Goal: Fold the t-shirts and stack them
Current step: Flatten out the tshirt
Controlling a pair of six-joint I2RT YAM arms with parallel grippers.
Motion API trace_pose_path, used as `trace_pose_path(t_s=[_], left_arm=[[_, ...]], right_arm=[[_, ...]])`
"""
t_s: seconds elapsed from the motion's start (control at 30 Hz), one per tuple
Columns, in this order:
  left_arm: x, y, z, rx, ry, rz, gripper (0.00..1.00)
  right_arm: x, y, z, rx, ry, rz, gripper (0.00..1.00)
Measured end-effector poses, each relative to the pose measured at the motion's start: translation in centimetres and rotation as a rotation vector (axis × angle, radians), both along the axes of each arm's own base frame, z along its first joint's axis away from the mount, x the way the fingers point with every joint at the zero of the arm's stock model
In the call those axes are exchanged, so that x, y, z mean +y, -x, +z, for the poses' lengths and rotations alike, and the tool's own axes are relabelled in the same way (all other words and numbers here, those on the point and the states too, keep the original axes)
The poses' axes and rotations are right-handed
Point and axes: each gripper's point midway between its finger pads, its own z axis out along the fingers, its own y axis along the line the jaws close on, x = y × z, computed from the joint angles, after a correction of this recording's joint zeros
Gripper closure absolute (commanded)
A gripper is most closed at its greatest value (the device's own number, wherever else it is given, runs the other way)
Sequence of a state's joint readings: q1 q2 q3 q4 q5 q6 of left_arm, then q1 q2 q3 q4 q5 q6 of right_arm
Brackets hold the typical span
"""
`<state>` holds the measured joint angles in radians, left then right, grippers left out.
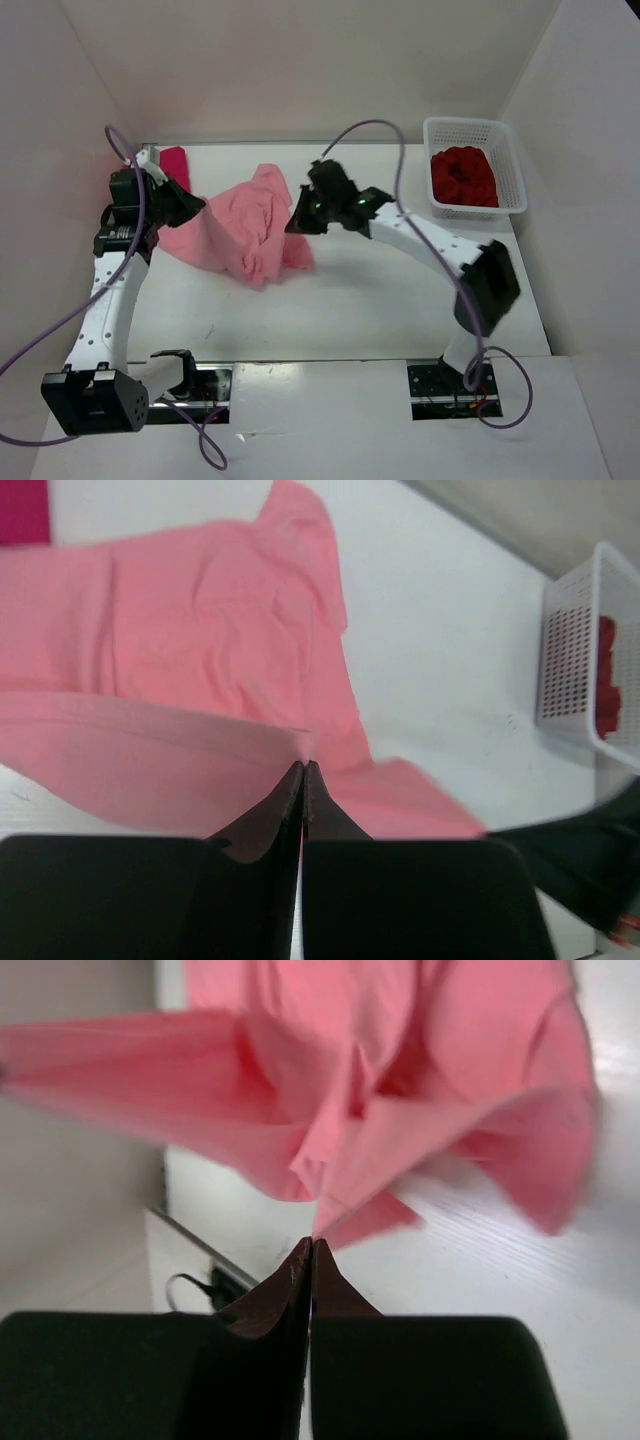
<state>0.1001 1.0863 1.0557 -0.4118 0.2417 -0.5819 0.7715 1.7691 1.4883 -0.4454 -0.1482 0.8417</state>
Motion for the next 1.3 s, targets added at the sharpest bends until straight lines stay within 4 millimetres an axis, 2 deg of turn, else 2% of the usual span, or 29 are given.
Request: trace_pose_path(t_s=[0.07,0.17,0.27,0.37,0.47,0.53,0.57,0.63,0.7,0.77,0.83,0.9,0.97,1.07,1.1,1.17,1.2,1.27,1.3], left_arm=[[0.0,-0.7,2.2,-0.031,0.017,0.011,1.0],[0.0,-1.6,7.2,-0.119,0.044,0.026,1.0],[0.7,-1.9,13.7,-0.233,0.077,0.054,1.0],[2.3,-1.6,21.6,-0.386,0.094,0.107,1.0],[3.5,-0.2,27.6,-0.521,0.099,0.147,1.0],[3.9,0.8,30.3,-0.583,0.103,0.165,1.0],[3.9,1.1,31.1,-0.604,0.104,0.17,1.0],[4.0,1.2,31.8,-0.62,0.117,0.176,1.0],[4.1,0.5,31.5,-0.618,0.131,0.173,1.0],[4.3,-0.8,29.6,-0.584,0.154,0.176,1.0],[4.8,-2.8,26.4,-0.514,0.17,0.188,1.0],[5.5,-5.4,22.3,-0.428,0.183,0.207,1.0],[6.0,-8.3,17.2,-0.306,0.201,0.228,1.0],[6.3,-12.4,11.7,-0.181,0.22,0.243,1.0],[6.3,-13.5,10.4,-0.153,0.223,0.244,1.0],[6.3,-15.4,9.1,-0.124,0.226,0.239,1.0],[6.3,-16.1,8.9,-0.116,0.227,0.237,1.0],[6.5,-17.4,10.0,-0.141,0.225,0.232,1.0],[6.6,-17.8,11.1,-0.166,0.224,0.228,1.0]], right_arm=[[-3.2,-0.6,5.8,-0.096,-0.049,-0.062,1.0],[-8.9,-1.7,15.3,-0.261,-0.096,-0.186,1.0],[-13.2,-1.5,26.2,-0.468,-0.156,-0.288,1.0],[-15.9,0.8,36.2,-0.663,-0.246,-0.33,1.0],[-19.3,4.0,43.7,-0.827,-0.34,-0.376,1.0],[-21.7,5.5,46.6,-0.909,-0.377,-0.414,1.0],[-22.7,5.8,47.3,-0.934,-0.379,-0.435,1.0],[-24.4,6.2,47.8,-0.965,-0.362,-0.474,1.0],[-25.2,5.7,47.4,-0.974,-0.328,-0.494,1.0],[-24.9,3.8,46.3,-0.959,-0.276,-0.499,1.0],[-23.9,0.5,44.3,-0.928,-0.204,-0.496,1.0],[-23.0,-4.0,41.2,-0.877,-0.117,-0.488,1.0],[-23.1,-9.8,37.1,-0.809,-0.027,-0.5,1.0],[-24.8,-18.2,28.8,-0.656,0.085,-0.515,1.0],[-25.5,-20.4,26.4,-0.611,0.104,-0.519,1.0],[-26.5,-23.3,22.6,-0.54,0.119,-0.521,1.0],[-27.0,-24.3,21.4,-0.514,0.115,-0.527,1.0],[-27.5,-24.9,20.7,-0.492,0.094,-0.535,1.0],[-27.5,-25.0,21.0,-0.494,0.074,-0.539,1.0]])
